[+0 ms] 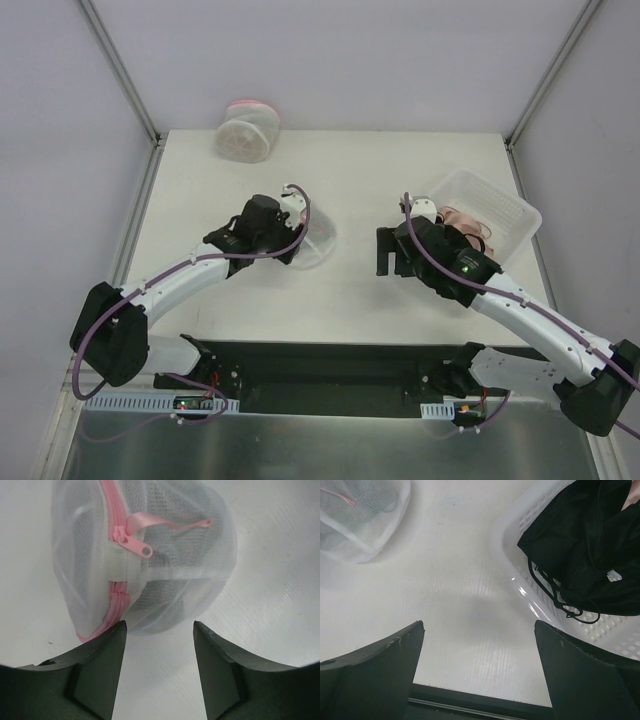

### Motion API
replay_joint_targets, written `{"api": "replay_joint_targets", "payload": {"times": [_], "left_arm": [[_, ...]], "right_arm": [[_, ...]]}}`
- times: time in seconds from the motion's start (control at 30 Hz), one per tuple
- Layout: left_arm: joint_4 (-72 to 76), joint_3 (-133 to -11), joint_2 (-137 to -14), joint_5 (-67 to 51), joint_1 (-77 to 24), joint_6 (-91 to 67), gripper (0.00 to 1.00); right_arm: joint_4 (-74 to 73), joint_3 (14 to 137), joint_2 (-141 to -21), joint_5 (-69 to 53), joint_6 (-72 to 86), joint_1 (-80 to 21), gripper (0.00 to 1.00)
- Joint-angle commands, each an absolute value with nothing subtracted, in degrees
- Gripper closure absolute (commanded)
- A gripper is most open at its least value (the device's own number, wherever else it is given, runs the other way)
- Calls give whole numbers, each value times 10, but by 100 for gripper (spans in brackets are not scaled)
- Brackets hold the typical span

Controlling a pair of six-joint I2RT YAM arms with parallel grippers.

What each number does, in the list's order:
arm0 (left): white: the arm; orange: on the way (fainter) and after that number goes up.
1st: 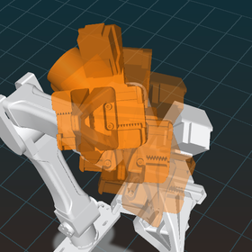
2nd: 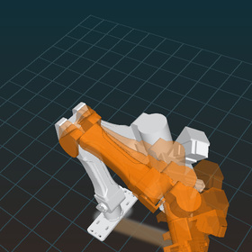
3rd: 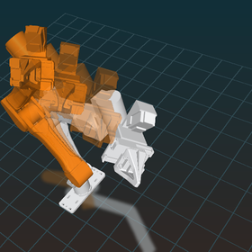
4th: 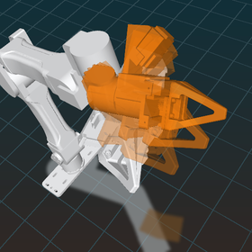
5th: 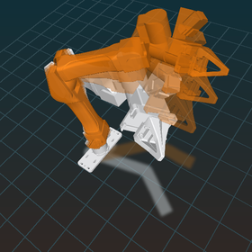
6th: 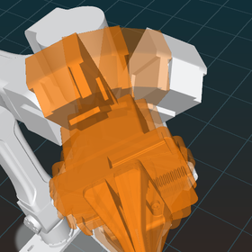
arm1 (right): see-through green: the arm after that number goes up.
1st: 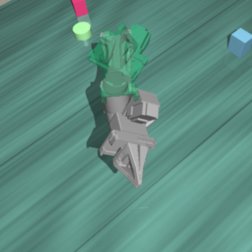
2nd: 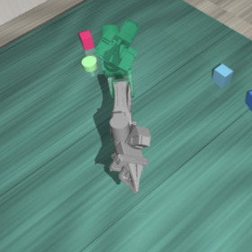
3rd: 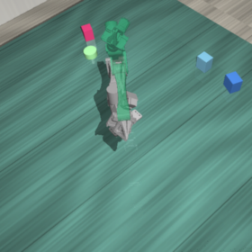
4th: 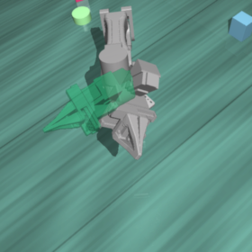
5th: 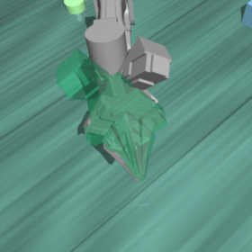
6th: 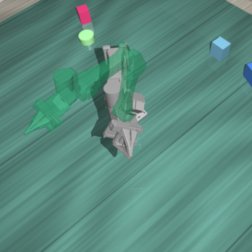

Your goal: Unzip the laundry bag and remove the bra

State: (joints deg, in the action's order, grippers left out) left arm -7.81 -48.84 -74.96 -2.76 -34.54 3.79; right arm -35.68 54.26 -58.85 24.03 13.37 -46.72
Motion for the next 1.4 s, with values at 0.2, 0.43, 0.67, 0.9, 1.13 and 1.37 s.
{"api": "replay_joint_targets", "payload": {"times": [0.2, 0.43, 0.67, 0.9, 1.13, 1.37], "left_arm": [[39, -494, -755, -39, -337, 94, 48], [37, -476, -699, -120, -304, 98, 49], [21, -466, -649, -152, -286, 108, 53], [25, -479, -717, -119, -272, 111, 35], [97, -471, -772, -108, -256, 107, 37], [104, -480, -806, -115, -250, 101, 58]], "right_arm": [[-359, 555, -578, 272, 150, -478, 4], [-362, 556, -581, 274, 150, -481, 4], [-359, 565, -598, 271, 150, -484, 4], [-357, 575, -613, 271, 150, -493, 4], [-367, 582, -615, 275, 148, -497, 4], [-372, 592, -627, 287, 147, -498, 4]]}}
